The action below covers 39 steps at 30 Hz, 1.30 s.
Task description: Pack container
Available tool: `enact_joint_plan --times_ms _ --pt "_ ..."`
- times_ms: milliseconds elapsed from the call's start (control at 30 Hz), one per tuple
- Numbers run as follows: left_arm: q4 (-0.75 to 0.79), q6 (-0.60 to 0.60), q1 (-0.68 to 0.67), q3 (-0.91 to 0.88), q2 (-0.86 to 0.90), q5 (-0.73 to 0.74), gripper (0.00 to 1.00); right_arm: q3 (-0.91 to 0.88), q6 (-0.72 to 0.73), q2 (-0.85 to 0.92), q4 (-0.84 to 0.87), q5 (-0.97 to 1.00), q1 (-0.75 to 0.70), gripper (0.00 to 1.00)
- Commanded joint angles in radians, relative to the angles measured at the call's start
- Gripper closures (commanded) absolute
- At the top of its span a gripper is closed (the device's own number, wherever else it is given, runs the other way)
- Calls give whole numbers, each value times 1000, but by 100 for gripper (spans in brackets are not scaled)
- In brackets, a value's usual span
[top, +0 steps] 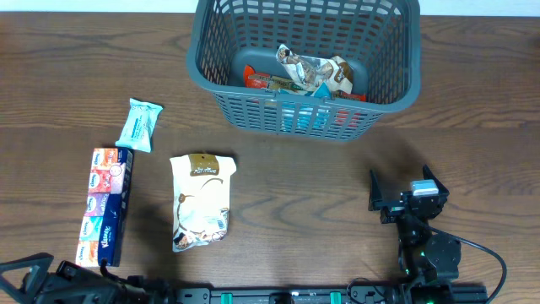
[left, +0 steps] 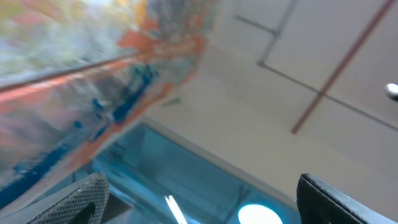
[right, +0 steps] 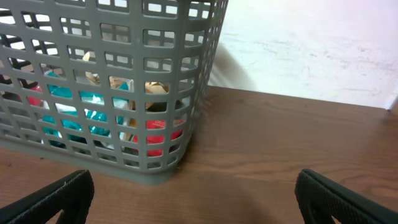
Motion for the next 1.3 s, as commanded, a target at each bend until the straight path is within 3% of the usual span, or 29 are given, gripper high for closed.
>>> enact_joint_plan --times_ms 0,633,967,1267 --pt "8 -8 2 14 -13 -132 5 -2 -10 -5 -4 0 -5 1" --pt "8 -61 2 14 -13 -444 5 -2 -10 -5 -4 0 -5 1" --pt "9 -188 2 14 -13 -598 5 -2 -10 -5 -4 0 -5 1" --pt "9 -288 2 14 -13 -647 5 -2 -10 -5 -4 0 -5 1"
